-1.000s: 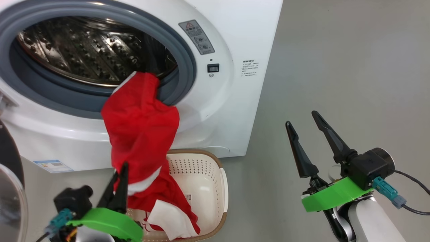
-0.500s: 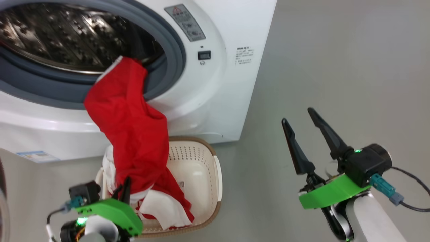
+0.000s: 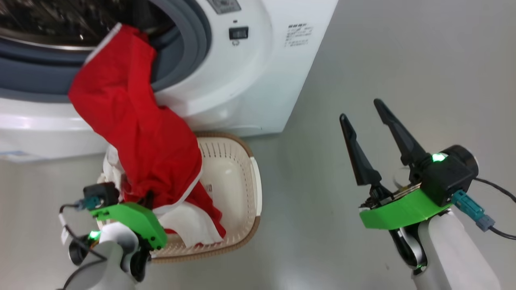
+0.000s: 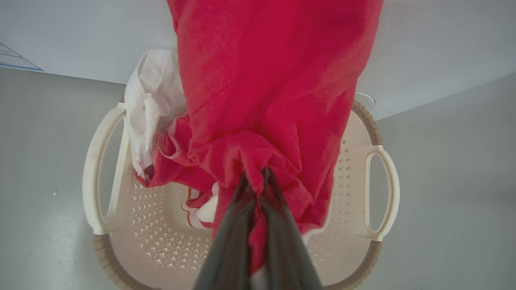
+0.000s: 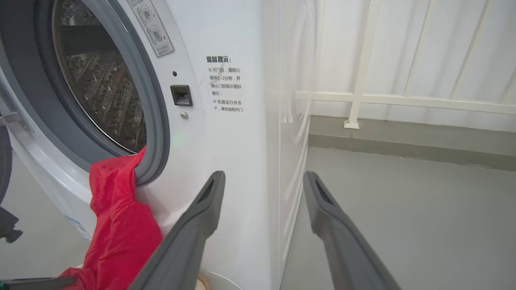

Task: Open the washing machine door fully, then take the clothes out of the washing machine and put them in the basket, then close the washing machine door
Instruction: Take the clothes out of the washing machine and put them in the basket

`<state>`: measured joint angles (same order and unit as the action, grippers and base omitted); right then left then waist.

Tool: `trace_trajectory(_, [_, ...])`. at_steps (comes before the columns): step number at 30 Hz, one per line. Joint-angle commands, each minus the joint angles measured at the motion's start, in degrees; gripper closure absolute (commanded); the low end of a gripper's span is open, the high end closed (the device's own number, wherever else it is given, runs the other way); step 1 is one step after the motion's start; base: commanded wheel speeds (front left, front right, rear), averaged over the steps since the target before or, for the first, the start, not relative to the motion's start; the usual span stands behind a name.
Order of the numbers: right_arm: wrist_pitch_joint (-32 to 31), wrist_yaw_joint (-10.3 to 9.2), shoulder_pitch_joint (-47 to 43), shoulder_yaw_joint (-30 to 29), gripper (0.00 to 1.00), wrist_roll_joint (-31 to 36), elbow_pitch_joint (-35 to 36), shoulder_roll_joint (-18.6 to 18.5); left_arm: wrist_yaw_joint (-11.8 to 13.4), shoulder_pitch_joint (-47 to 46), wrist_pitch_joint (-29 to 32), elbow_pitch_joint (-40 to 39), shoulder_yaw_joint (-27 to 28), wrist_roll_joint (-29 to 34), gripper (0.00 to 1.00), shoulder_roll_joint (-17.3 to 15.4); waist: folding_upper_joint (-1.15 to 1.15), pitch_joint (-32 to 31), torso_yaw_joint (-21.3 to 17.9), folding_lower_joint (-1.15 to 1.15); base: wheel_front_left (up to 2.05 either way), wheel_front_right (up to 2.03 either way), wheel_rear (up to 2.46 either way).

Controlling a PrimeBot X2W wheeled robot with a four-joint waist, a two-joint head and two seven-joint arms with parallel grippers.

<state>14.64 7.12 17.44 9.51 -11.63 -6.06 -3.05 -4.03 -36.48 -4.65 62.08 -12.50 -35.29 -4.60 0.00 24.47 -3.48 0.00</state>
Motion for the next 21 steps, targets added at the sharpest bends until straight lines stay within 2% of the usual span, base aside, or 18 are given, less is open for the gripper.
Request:
trace_trajectory(1, [0.36, 0.36, 0.44, 0.63, 0.0, 0.91, 1.63, 0.17, -0.35, -1.17, -0.53, 0.62, 0.67, 1.06, 1.0, -1.41, 0.0, 3.48, 0.02, 0.0, 0.0, 0.0, 0.0])
trace_trajectory(8, [0.36, 0.36, 1.35, -1.02, 0.0, 2.19, 2.5, 0.17, -1.18, -5.6, -2.04, 7.45, -1.07, 1.9, 1.0, -0.82, 0.0, 7.48, -0.06, 0.0, 0.0, 0.0, 0.0])
trace_trajectory(21, [0.36, 0.36, 2.66, -0.65, 0.0, 2.11, 3.2, 0.17, -1.43, -7.43, -3.21, 11.03, -2.09, 1.51, 1.0, -0.04, 0.0, 10.62, -0.09, 0.0, 0.0, 0.0, 0.0])
